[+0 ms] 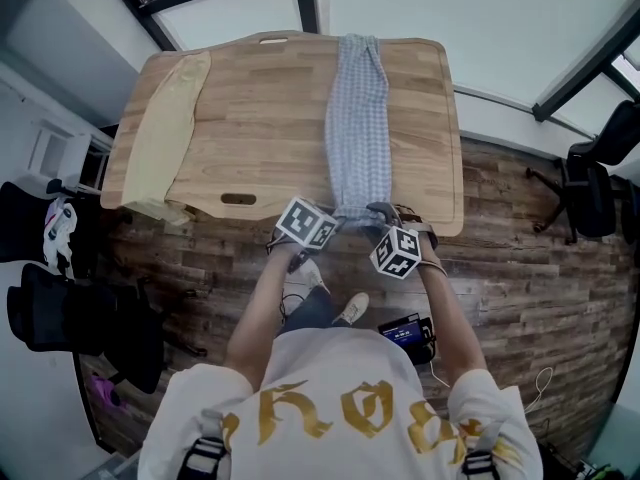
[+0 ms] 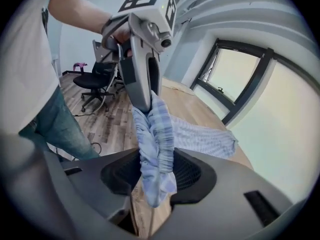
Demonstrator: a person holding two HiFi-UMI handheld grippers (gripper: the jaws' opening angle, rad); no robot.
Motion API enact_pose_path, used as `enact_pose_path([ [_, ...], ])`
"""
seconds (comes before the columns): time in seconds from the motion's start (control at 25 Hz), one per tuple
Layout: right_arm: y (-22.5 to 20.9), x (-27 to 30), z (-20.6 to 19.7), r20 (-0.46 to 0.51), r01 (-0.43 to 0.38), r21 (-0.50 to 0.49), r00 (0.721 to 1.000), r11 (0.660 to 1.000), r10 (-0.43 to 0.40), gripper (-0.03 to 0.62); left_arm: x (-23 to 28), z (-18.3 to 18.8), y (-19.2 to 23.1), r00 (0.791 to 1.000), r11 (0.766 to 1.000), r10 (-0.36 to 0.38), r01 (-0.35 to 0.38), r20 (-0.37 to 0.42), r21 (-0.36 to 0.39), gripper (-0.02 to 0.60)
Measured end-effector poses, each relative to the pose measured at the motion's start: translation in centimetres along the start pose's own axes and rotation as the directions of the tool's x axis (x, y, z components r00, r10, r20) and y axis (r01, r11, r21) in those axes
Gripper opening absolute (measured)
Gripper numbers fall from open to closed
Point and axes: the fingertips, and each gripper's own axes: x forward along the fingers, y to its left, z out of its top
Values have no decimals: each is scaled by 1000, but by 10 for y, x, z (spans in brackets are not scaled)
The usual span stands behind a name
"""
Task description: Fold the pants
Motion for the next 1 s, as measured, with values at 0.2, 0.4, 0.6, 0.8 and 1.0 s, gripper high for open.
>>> enact_pose_path([
  [0.2,24,-27,9,38,-150,33,988,988,149,178,-5,-16,-19,996,997,-75,74,-51,-18,112],
  [0.4,53,-58,22,94,-332,27,940,943,329,107,-14,-28,-43,985,991,-106,116,-136,69,112],
  [0.6,65,-71,22,89,-398,39,915,916,394,96,-18,-36,-60,969,981,-168,183,-182,67,112],
  [0.8,80,-83,29,107,-497,64,865,865,490,92,-26,-44,-75,933,956,-248,279,-261,90,112],
  [1.0,98,-102,41,123,-619,104,785,779,607,92,-40,-59,-96,858,910,-346,405,-380,87,112],
])
